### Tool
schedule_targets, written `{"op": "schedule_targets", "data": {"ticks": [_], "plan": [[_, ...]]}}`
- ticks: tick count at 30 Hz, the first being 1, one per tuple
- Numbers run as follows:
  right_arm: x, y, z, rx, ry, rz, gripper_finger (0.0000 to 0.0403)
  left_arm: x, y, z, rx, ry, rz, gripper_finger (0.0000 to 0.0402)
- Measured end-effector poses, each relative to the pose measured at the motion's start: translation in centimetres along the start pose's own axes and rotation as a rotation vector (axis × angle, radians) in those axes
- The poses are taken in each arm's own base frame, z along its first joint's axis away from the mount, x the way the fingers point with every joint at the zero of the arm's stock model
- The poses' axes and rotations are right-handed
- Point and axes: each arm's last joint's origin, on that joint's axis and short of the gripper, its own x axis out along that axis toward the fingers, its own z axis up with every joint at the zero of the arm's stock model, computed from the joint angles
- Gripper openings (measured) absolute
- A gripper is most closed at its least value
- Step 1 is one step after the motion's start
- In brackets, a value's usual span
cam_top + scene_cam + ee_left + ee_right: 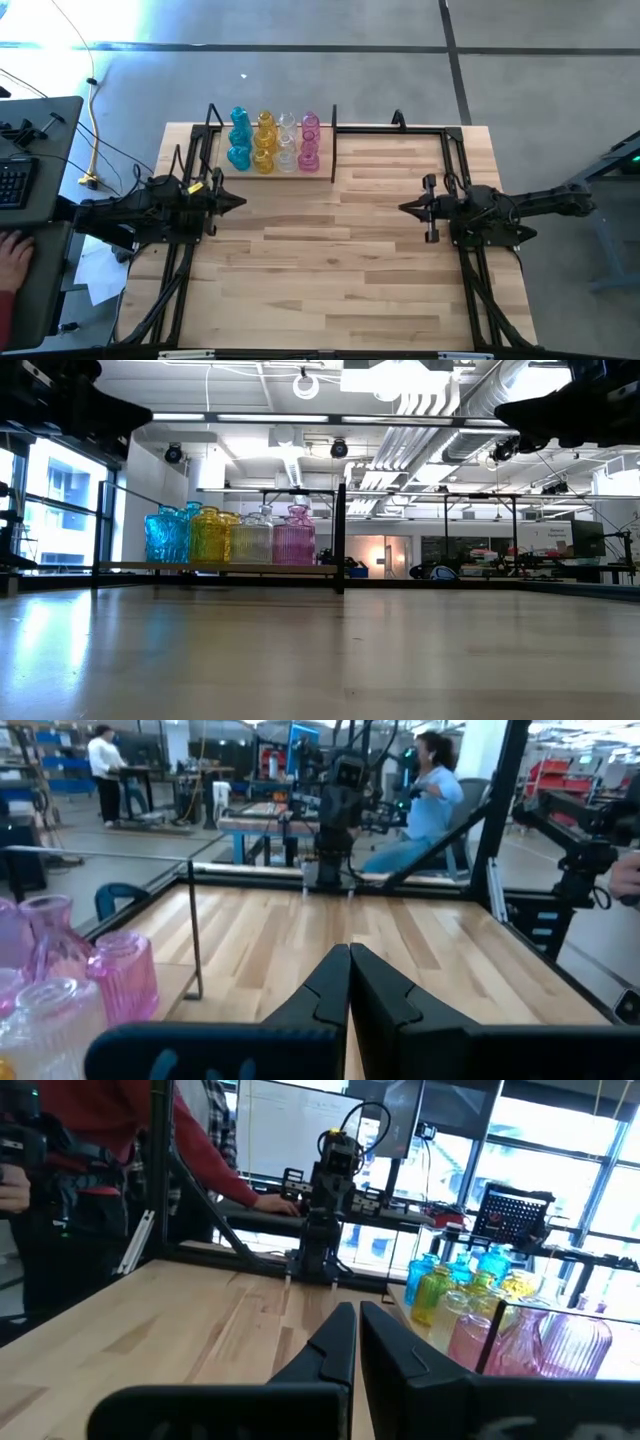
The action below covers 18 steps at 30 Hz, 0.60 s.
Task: Sort vases onto shelf
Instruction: Return to Home Position
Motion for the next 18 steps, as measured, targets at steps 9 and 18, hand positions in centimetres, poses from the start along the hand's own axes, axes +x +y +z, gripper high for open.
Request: {"op": "schedule_targets", "data": {"ticks": [9, 18], "plan": [[0.0, -0.1, 0.0, 0.0, -0.001, -0.018, 0.0, 0.0, 0.1, 0.0, 0.007, -0.004, 0.032, 0.0], [-0.1, -0.1, -1.4, 0.04, -0.001, -0.052, 0.0, 1.2, 0.3, -2.9, 0.027, -0.063, 0.041, 0.0]]}}
